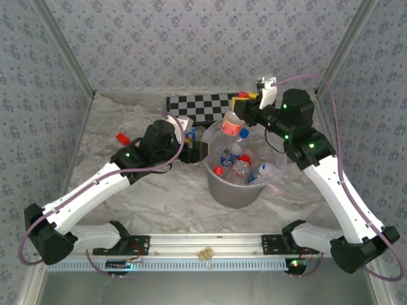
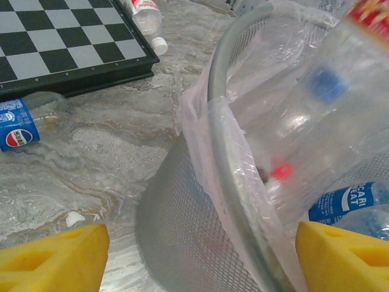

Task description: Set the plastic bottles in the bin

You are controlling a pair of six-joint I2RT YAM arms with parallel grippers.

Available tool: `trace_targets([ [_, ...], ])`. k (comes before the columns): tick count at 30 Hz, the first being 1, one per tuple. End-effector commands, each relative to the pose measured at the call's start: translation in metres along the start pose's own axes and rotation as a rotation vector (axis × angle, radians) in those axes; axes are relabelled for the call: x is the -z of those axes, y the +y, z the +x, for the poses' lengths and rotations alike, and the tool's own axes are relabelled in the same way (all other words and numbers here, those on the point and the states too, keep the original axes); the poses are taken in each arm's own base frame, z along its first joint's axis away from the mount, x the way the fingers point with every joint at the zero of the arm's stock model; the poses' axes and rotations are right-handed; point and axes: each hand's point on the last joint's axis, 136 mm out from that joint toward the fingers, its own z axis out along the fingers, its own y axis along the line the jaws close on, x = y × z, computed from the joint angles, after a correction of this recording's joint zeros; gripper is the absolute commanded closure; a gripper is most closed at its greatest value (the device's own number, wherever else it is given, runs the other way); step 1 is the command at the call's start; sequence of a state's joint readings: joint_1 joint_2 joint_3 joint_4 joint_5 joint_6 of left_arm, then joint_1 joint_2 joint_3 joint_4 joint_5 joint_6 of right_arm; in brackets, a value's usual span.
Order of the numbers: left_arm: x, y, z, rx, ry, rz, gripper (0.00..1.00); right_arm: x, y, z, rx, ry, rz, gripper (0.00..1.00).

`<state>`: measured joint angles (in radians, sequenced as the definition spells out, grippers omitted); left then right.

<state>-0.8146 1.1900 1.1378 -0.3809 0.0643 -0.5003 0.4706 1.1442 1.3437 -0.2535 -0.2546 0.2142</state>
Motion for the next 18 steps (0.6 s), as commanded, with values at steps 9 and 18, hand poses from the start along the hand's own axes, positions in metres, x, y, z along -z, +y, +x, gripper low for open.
trace_targets([
  [9, -0.009, 0.002, 0.001, 0.019, 0.002, -0.014, 0.23, -0.028, -0.008, 0.097, -0.106, 0.149, 0.026, 1.00],
  [18, -0.014, 0.005, 0.003, 0.017, 0.006, -0.023, 0.24, -0.030, -0.021, 0.178, -0.236, 0.278, 0.100, 1.00],
])
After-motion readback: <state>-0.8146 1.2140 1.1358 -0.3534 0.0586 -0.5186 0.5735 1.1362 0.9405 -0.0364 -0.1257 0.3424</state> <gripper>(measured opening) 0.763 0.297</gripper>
